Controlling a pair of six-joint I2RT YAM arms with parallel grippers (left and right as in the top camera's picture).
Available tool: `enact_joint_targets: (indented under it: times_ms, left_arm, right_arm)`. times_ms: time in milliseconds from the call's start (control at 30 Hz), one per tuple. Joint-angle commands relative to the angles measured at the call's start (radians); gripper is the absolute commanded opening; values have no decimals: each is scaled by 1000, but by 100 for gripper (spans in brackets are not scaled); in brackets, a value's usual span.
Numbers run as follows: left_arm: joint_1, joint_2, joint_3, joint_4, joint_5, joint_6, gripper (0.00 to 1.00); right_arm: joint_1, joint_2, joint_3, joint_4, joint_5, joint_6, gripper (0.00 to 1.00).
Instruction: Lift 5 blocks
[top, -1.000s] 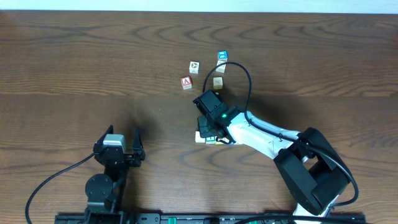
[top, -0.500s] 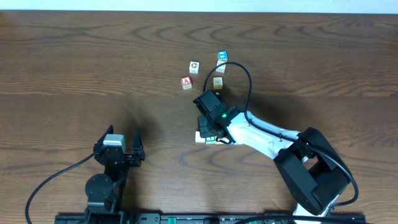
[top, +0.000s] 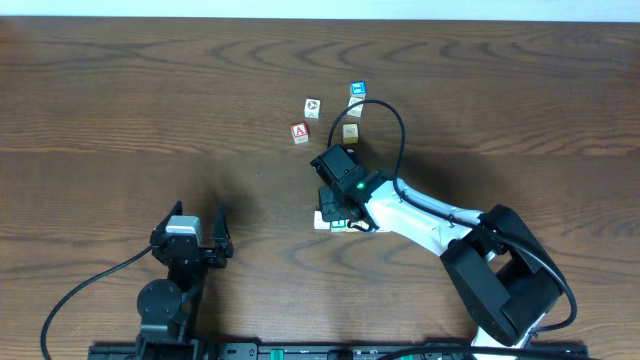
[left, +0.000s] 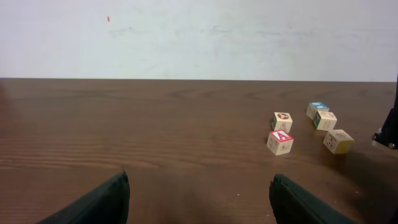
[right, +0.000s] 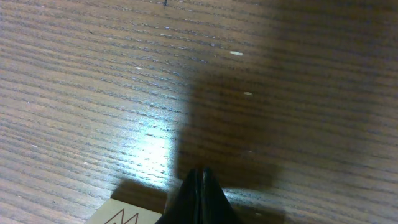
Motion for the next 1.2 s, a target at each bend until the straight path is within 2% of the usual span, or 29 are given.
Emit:
enact_joint_targets:
  times_ms: [0,400,1167]
  left_arm:
    - [5,-1,-12,-40,17,-5,73]
    - [5,-1,-12,-40,18,-5,72]
    - [5,-1,-12,-40,18,-5,73]
  right_arm:
    - [0,5,-6,3,29,14,1]
    - [0,5,-6,123,16,-48,1]
    - [56,5,-6,98,2,-77,1]
